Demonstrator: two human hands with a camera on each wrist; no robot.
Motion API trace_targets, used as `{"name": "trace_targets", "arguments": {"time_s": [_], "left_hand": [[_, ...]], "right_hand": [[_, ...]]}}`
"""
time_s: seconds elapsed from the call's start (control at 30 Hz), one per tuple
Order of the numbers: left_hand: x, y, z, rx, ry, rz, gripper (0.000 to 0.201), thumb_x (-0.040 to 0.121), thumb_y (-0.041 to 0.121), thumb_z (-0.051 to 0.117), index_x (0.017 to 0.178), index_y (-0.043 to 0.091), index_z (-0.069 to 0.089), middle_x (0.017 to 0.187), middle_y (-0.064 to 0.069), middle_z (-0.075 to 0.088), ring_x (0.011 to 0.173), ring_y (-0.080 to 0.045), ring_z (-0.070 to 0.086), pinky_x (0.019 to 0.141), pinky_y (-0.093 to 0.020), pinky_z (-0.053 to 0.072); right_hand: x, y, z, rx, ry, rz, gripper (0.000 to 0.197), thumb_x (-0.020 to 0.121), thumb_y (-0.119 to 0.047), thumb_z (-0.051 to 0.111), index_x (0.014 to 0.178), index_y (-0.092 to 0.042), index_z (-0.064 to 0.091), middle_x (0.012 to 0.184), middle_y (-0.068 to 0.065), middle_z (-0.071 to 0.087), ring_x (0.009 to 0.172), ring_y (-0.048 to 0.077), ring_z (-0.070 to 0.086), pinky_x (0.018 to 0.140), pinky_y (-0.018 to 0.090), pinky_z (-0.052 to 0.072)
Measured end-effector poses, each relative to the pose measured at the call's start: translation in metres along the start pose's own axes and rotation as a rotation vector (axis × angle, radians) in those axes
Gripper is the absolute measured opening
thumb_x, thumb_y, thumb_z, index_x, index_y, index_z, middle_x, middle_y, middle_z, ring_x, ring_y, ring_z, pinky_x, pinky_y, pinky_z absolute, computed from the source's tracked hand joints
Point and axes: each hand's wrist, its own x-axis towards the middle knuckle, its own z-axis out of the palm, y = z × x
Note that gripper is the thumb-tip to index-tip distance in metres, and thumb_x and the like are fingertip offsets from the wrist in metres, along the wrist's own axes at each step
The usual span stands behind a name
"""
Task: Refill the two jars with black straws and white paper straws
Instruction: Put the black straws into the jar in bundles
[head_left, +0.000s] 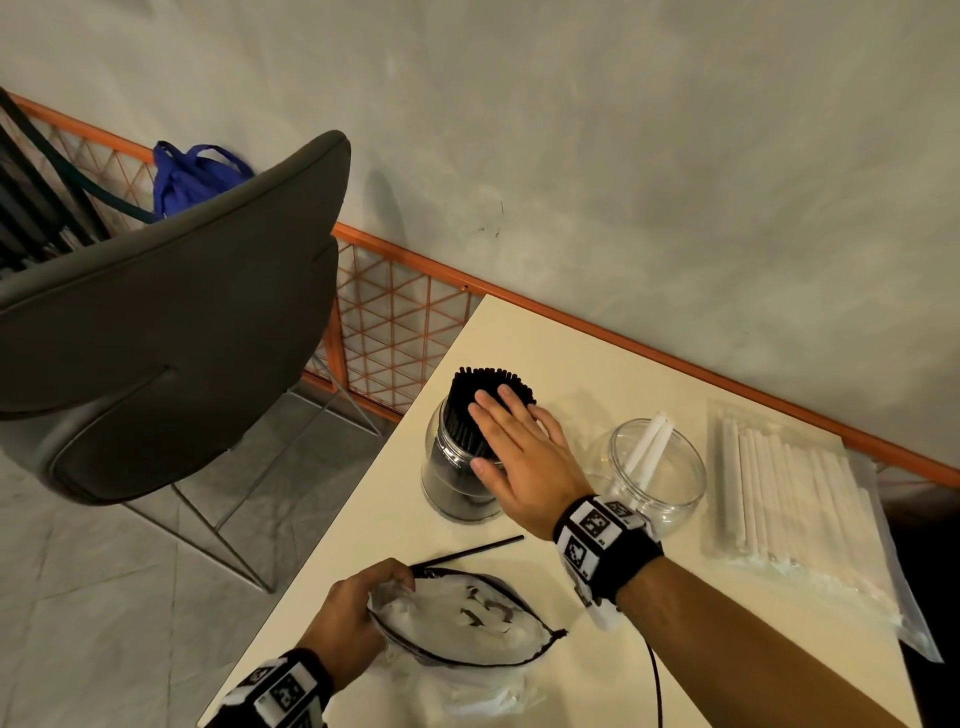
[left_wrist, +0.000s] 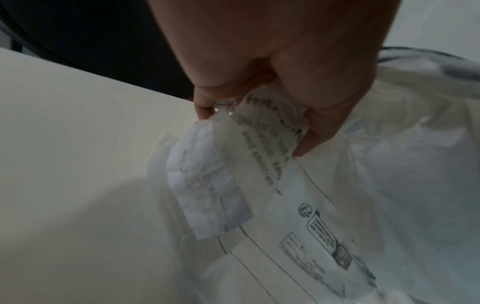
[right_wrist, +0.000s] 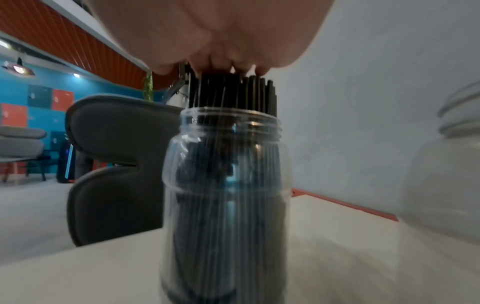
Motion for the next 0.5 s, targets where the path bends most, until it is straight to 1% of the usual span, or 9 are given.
{"name": "trace_targets", "arguments": {"time_s": [0.07, 0.1, 0.13, 0.17, 0.2, 0.27, 0.33, 0.4, 0.5], "left_hand": [[-0.001, 0.0, -0.002, 0.001, 0.004, 0.001, 0.025, 0.063, 0.012, 0.055, 0.082, 0.029, 0.06, 0.08, 0.006, 0.067, 0.076, -0.016, 0.061, 0.071, -0.028, 0.05], [-0.002, -0.001, -0.003, -0.001, 0.008, 0.002, 0.027, 0.062, 0.012, 0.054, 0.082, 0.029, 0.06, 0.081, 0.006, 0.067, 0.077, -0.017, 0.062, 0.072, -0.029, 0.051], [-0.003, -0.002, -0.005, -0.006, 0.006, 0.004, 0.029, 0.061, 0.011, 0.052, 0.082, 0.029, 0.061, 0.082, 0.006, 0.068, 0.078, -0.019, 0.062, 0.072, -0.031, 0.051], [-0.005, -0.002, -0.007, -0.006, 0.001, 0.008, 0.032, 0.059, 0.009, 0.051, 0.081, 0.03, 0.061, 0.083, 0.006, 0.068, 0.079, -0.019, 0.063, 0.073, -0.031, 0.051], [-0.006, -0.003, -0.009, 0.0, -0.009, 0.008, 0.034, 0.059, 0.007, 0.05, 0.081, 0.03, 0.061, 0.084, 0.006, 0.068, 0.079, -0.02, 0.063, 0.072, -0.032, 0.051], [-0.009, -0.007, -0.011, 0.018, -0.027, 0.001, 0.04, 0.059, 0.0, 0.051, 0.082, 0.03, 0.062, 0.085, 0.006, 0.069, 0.078, -0.023, 0.065, 0.068, -0.035, 0.053], [-0.012, -0.012, -0.013, 0.034, -0.022, -0.006, 0.042, 0.059, -0.005, 0.05, 0.082, 0.029, 0.062, 0.084, 0.005, 0.069, 0.076, -0.024, 0.065, 0.066, -0.037, 0.054], [-0.014, -0.014, -0.014, 0.039, -0.002, -0.015, 0.04, 0.063, -0.006, 0.051, 0.081, 0.029, 0.062, 0.083, 0.005, 0.068, 0.073, -0.023, 0.064, 0.064, -0.038, 0.054], [-0.016, -0.018, -0.016, 0.061, 0.0, -0.025, 0.045, 0.062, -0.011, 0.053, 0.081, 0.028, 0.062, 0.083, 0.006, 0.067, 0.076, -0.02, 0.063, 0.065, -0.039, 0.055]], "right_hand": [[-0.002, -0.006, -0.013, 0.069, 0.1, -0.128, 0.035, 0.097, -0.028, 0.046, 0.128, -0.018, 0.058, 0.143, -0.002, 0.051, 0.135, 0.017, 0.042, 0.106, 0.036, 0.03], [-0.006, -0.009, -0.017, 0.143, 0.131, -0.213, 0.025, 0.092, -0.019, 0.053, 0.114, -0.015, 0.065, 0.125, 0.001, 0.061, 0.117, 0.019, 0.055, 0.094, 0.035, 0.038], [-0.011, -0.013, -0.018, 0.256, 0.098, -0.279, 0.019, 0.089, -0.011, 0.056, 0.104, -0.012, 0.068, 0.108, 0.002, 0.065, 0.098, 0.019, 0.06, 0.083, 0.032, 0.043], [-0.018, -0.014, -0.016, 0.367, -0.017, -0.298, 0.018, 0.088, -0.007, 0.055, 0.099, -0.01, 0.07, 0.098, 0.003, 0.066, 0.087, 0.018, 0.06, 0.076, 0.029, 0.046], [-0.022, -0.014, -0.012, 0.433, -0.181, -0.265, 0.021, 0.089, -0.007, 0.053, 0.099, -0.01, 0.071, 0.095, 0.003, 0.067, 0.084, 0.018, 0.06, 0.075, 0.028, 0.047], [-0.028, -0.008, 0.008, 0.384, -0.509, -0.17, 0.029, 0.094, -0.009, 0.048, 0.111, -0.014, 0.071, 0.109, 0.003, 0.068, 0.098, 0.02, 0.061, 0.085, 0.031, 0.048], [-0.033, -0.003, 0.036, 0.221, -0.725, -0.158, 0.035, 0.098, -0.009, 0.045, 0.128, -0.018, 0.063, 0.13, 0.002, 0.06, 0.115, 0.025, 0.056, 0.097, 0.038, 0.045], [-0.037, -0.002, 0.063, 0.146, -0.823, -0.186, 0.043, 0.099, -0.01, 0.046, 0.14, -0.022, 0.051, 0.145, 0.0, 0.047, 0.125, 0.027, 0.051, 0.101, 0.041, 0.043], [-0.044, 0.0, 0.094, 0.11, -0.832, -0.121, 0.055, 0.097, -0.016, 0.052, 0.149, -0.025, 0.035, 0.153, -0.001, 0.037, 0.131, 0.027, 0.046, 0.103, 0.04, 0.042]]}}
